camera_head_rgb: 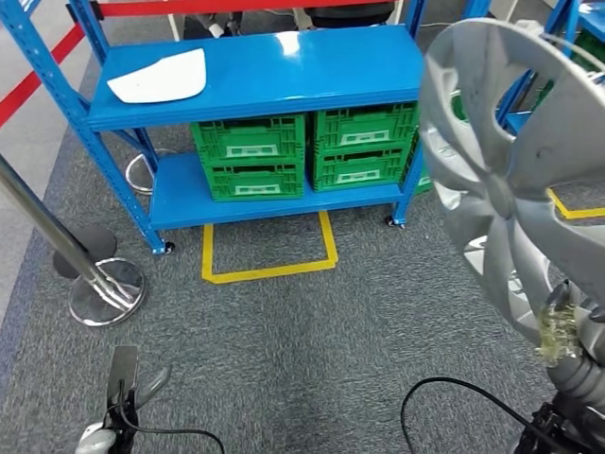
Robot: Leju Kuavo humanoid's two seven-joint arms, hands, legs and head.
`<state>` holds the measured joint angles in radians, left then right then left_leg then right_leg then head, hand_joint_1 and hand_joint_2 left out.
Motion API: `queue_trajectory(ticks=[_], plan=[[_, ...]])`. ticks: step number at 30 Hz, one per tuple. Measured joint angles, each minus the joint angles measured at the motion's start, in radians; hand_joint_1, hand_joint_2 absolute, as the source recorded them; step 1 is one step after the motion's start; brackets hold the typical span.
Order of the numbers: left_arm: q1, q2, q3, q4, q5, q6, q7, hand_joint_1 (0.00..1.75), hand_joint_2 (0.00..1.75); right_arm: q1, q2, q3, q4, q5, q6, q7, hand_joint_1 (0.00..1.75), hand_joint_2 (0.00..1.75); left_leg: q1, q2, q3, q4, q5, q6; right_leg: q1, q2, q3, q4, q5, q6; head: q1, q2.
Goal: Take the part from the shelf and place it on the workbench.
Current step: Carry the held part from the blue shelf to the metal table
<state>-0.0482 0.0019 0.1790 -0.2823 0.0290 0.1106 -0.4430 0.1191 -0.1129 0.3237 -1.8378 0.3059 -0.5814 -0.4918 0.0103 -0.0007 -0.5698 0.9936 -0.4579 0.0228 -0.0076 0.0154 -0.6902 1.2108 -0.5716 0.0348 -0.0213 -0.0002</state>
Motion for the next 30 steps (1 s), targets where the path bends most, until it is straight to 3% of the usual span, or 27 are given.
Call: queue_trajectory(ticks=[1, 2, 3, 5, 7, 8, 11, 13, 16, 17, 18, 19, 21, 22, 24, 27, 28, 30], plan=[[0.001, 0.000, -0.001, 0.000, 0.000, 0.000, 0.000, 0.00, 1.75, 0.001, 0.000, 0.001, 0.001, 0.000, 0.000, 0.000, 1.75, 1.75, -0.001, 0.007, 0.000, 0.000, 0.000, 0.001, -0.001, -0.004, -0.027, 0.057, -0.019, 0.003, 0.000, 0.000], [0.001, 0.000, -0.002, 0.000, 0.000, 0.000, 0.000, 0.00, 1.75, 0.003, 0.000, 0.001, 0.002, 0.000, 0.000, 0.000, 1.75, 1.75, -0.002, 0.013, 0.000, 0.000, -0.001, 0.001, -0.002, -0.006, -0.039, 0.084, -0.021, 0.004, 0.000, 0.000], [0.001, 0.000, -0.002, 0.000, 0.000, 0.000, 0.000, 0.00, 1.75, 0.004, 0.000, 0.002, 0.003, 0.000, 0.000, 0.000, 1.75, 1.75, -0.002, 0.018, 0.001, 0.000, -0.001, 0.000, -0.002, -0.008, -0.030, 0.067, -0.002, 0.005, 0.000, 0.000], [0.000, -0.001, -0.003, 0.000, 0.000, 0.000, 0.000, 0.00, 1.75, 0.004, 0.000, 0.002, 0.003, 0.001, 0.000, -0.001, 1.75, 1.75, -0.002, 0.027, 0.004, 0.001, -0.003, -0.002, -0.002, -0.023, 0.038, -0.063, 0.062, 0.001, 0.000, 0.000], [0.001, -0.002, -0.004, 0.000, 0.000, 0.000, 0.000, 0.00, 1.75, 0.002, 0.000, 0.003, 0.003, 0.007, 0.000, -0.003, 1.75, 1.75, -0.007, 0.034, 0.003, 0.004, -0.004, -0.010, 0.003, -0.045, 0.101, -0.179, 0.096, -0.007, -0.001, 0.000], [0.001, -0.002, -0.004, 0.000, 0.000, 0.000, 0.000, 0.00, 1.75, 0.002, 0.000, 0.005, 0.002, 0.014, 0.000, -0.005, 1.75, 1.75, -0.010, 0.038, 0.002, 0.005, -0.004, -0.014, 0.006, -0.049, 0.111, -0.201, 0.097, -0.012, -0.001, 0.000], [0.002, -0.004, -0.004, 0.000, 0.000, 0.002, 0.000, 0.00, 1.75, 0.006, 0.000, 0.017, 0.001, 0.039, -0.004, -0.008, 1.75, 1.75, -0.010, 0.047, -0.002, 0.011, -0.009, -0.028, 0.006, -0.034, 0.108, -0.204, 0.102, -0.029, -0.003, 0.000], [0.002, -0.004, -0.006, 0.000, 0.000, 0.005, 0.000, 0.00, 1.75, 0.007, 0.000, 0.030, -0.002, 0.050, -0.008, -0.007, 1.75, 1.75, -0.007, 0.033, -0.021, 0.061, -0.048, -0.039, 0.002, -0.023, 0.108, -0.207, 0.107, -0.041, -0.006, 0.000], [0.005, -0.005, -0.007, 0.000, -0.001, 0.007, 0.000, 0.00, 1.75, 0.011, 0.000, 0.047, -0.005, 0.048, -0.012, -0.001, 1.75, 1.75, -0.003, 0.014, -0.096, 0.236, -0.136, -0.046, 0.001, -0.005, 0.108, -0.207, 0.108, -0.048, -0.009, 0.000], [0.006, -0.006, -0.008, 0.000, -0.001, 0.007, 0.001, 0.00, 1.75, 0.013, 0.000, 0.050, -0.005, 0.044, -0.014, 0.002, 1.75, 1.75, -0.003, 0.013, -0.112, 0.272, -0.143, -0.046, 0.002, 0.002, 0.108, -0.207, 0.109, -0.048, -0.010, 0.000], [0.008, -0.006, -0.009, 0.000, -0.002, 0.008, 0.002, 0.00, 1.75, 0.016, 0.000, 0.052, -0.005, 0.040, -0.014, 0.005, 1.75, 1.75, -0.003, 0.012, -0.114, 0.275, -0.132, -0.045, 0.003, 0.009, 0.108, -0.207, 0.109, -0.048, -0.010, 0.000], [0.008, -0.006, -0.010, 0.000, -0.002, 0.008, 0.003, 0.00, 1.75, 0.018, 0.000, 0.052, -0.005, 0.037, -0.014, 0.007, 1.75, 1.75, -0.003, 0.009, -0.096, 0.240, -0.102, -0.042, 0.003, 0.016, 0.109, -0.206, 0.109, -0.048, -0.010, 0.000], [0.009, -0.006, -0.010, 0.000, -0.001, 0.008, 0.004, 0.00, 1.75, 0.019, 0.000, 0.054, -0.005, 0.032, -0.014, 0.010, 1.75, 1.75, -0.004, -0.012, -0.035, 0.115, -0.034, -0.031, 0.005, 0.029, 0.109, -0.204, 0.110, -0.046, -0.009, 0.000], [0.009, -0.005, -0.010, 0.000, 0.000, 0.007, 0.005, 0.00, 1.75, 0.019, 0.000, 0.056, -0.005, 0.029, -0.014, 0.011, 1.75, 1.75, -0.004, -0.023, -0.009, 0.061, -0.017, -0.026, 0.005, 0.036, 0.106, -0.203, 0.111, -0.043, -0.009, 0.000], [0.010, -0.004, -0.011, 0.000, 0.002, 0.006, 0.005, 0.00, 1.75, 0.019, 0.000, 0.058, -0.005, 0.024, -0.014, 0.011, 1.75, 1.75, -0.005, -0.035, 0.009, 0.017, -0.015, -0.021, 0.004, 0.046, 0.098, -0.201, 0.115, -0.034, -0.009, 0.000], [0.009, -0.007, -0.011, 0.000, 0.003, 0.005, 0.005, 0.00, 1.75, 0.021, -0.002, 0.060, -0.005, 0.019, -0.014, 0.011, 1.75, 1.75, -0.002, -0.019, 0.010, 0.001, -0.008, -0.011, 0.003, 0.041, 0.082, -0.190, 0.108, -0.017, -0.007, 0.000], [0.008, -0.008, -0.011, 0.000, 0.003, 0.005, 0.004, 0.00, 1.75, 0.021, -0.002, 0.060, -0.005, 0.018, -0.014, 0.010, 1.75, 1.75, 0.001, -0.012, 0.011, -0.003, -0.005, -0.006, 0.003, 0.029, 0.067, -0.160, 0.088, -0.013, -0.004, 0.000], [0.010, -0.008, -0.011, 0.000, 0.003, 0.005, 0.004, 0.00, 1.75, 0.020, -0.003, 0.064, -0.005, 0.018, -0.014, 0.009, 1.75, 1.75, 0.001, 0.001, 0.011, -0.005, -0.003, -0.001, 0.001, 0.002, 0.012, -0.041, 0.025, -0.005, 0.000, 0.000]])
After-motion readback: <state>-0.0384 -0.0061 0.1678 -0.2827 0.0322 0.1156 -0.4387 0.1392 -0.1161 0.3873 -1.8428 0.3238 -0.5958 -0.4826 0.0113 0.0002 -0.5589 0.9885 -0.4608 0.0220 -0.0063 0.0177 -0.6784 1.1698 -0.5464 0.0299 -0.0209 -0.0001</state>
